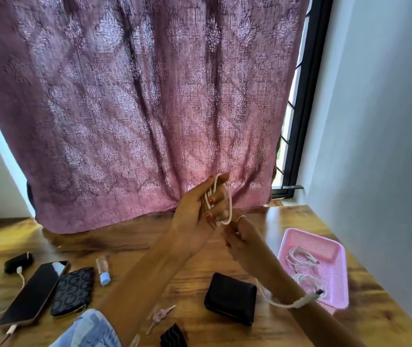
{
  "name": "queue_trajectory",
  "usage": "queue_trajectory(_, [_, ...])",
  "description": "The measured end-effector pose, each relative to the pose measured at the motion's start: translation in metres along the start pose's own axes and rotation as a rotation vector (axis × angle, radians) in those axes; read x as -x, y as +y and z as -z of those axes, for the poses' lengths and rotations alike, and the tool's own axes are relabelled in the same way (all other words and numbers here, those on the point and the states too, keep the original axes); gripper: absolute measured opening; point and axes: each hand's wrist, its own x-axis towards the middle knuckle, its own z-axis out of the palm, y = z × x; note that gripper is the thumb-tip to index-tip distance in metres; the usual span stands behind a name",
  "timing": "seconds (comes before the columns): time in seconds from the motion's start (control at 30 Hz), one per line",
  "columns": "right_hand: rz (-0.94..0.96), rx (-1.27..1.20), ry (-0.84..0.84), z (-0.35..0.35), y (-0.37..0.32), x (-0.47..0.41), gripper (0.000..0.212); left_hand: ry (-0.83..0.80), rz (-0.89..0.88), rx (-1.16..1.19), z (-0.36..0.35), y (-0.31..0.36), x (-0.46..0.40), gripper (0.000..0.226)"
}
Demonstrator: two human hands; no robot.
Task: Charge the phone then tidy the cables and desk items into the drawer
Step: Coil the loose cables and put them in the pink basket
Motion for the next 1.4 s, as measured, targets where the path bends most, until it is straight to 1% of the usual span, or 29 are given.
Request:
queue_trajectory(0.1, [-0.081, 0.015, -0.147, -0.003, -0.006, 0.013, 0.014, 0.091, -0.100, -0.151, 0.001, 0.004, -0.005, 0.022])
queue_trajectory(0.17, [-0.093, 0.002, -0.241, -0.002, -0.014, 0.019, 0.016, 0.165, -0.165, -0.348, 0.002, 0.006, -0.006, 0.024])
queue_trajectory(0.27, [-0.094, -0.055, -0.313, 0.000, -0.028, 0.022, 0.009, 0.203, -0.236, -0.715, 0.002, 0.003, -0.005, 0.023])
queue_trajectory(0.33, [-0.180, -0.166, -0.325, 0.001, -0.035, 0.021, 0.010, 0.162, -0.299, -0.919, 0.003, -0.001, -0.005, 0.021])
queue_trajectory(0.4, [-0.320, -0.289, -0.325, 0.007, -0.040, 0.021, 0.018, 0.079, -0.371, -1.123, 0.007, -0.006, -0.004, 0.018])
queue_trajectory(0.47, [-0.387, -0.368, -0.326, 0.014, -0.045, 0.024, 0.026, 0.038, -0.390, -1.340, 0.011, -0.008, -0.003, 0.016])
queue_trajectory(0.5, [-0.393, -0.397, -0.322, 0.017, -0.047, 0.026, 0.028, 0.039, -0.374, -1.408, 0.014, -0.009, -0.003, 0.016])
queue_trajectory(0.57, [-0.402, -0.423, -0.299, 0.021, -0.050, 0.028, 0.030, 0.031, -0.332, -1.464, 0.017, -0.011, -0.003, 0.017])
queue_trajectory(0.63, [-0.416, -0.400, -0.275, 0.022, -0.051, 0.027, 0.031, 0.026, -0.307, -1.536, 0.018, -0.014, -0.003, 0.026])
queue_trajectory(0.73, [-0.442, -0.384, -0.265, 0.024, -0.052, 0.025, 0.028, 0.011, -0.276, -1.572, 0.018, -0.014, -0.003, 0.028])
queue_trajectory(0.8, [-0.396, -0.362, -0.239, 0.030, -0.052, 0.026, 0.023, -0.021, -0.280, -1.572, 0.019, -0.013, -0.002, 0.025])
queue_trajectory(0.9, [-0.334, -0.344, -0.184, 0.039, -0.052, 0.027, 0.015, -0.037, -0.264, -1.518, 0.022, -0.009, 0.001, 0.017])
queue_trajectory(1.0, [-0.304, -0.423, -0.127, 0.047, -0.051, 0.022, 0.011, -0.053, -0.180, -1.432, 0.026, -0.009, 0.005, 0.015])
queue_trajectory(1.03, [-0.291, -0.446, -0.113, 0.050, -0.051, 0.021, 0.014, -0.054, -0.168, -1.409, 0.026, -0.009, 0.006, 0.019])
queue_trajectory(1.1, [-0.272, -0.474, -0.090, 0.053, -0.053, 0.018, 0.026, -0.061, -0.156, -1.385, 0.024, -0.009, 0.007, 0.032])
queue_trajectory(1.17, [-0.264, -0.495, -0.057, 0.053, -0.054, 0.015, 0.034, -0.088, -0.144, -1.340, 0.019, -0.009, 0.009, 0.037])
queue_trajectory(1.23, [-0.259, -0.501, -0.031, 0.052, -0.054, 0.013, 0.033, -0.127, -0.113, -1.277, 0.013, -0.009, 0.011, 0.040])
queue_trajectory(1.33, [-0.220, -0.424, 0.012, 0.050, -0.052, 0.010, 0.022, -0.175, -0.046, -1.230, 0.012, -0.009, 0.011, 0.039])
queue_trajectory(1.4, [-0.169, -0.346, 0.040, 0.050, -0.052, 0.009, 0.022, -0.155, 0.000, -1.183, 0.013, -0.008, 0.010, 0.043])
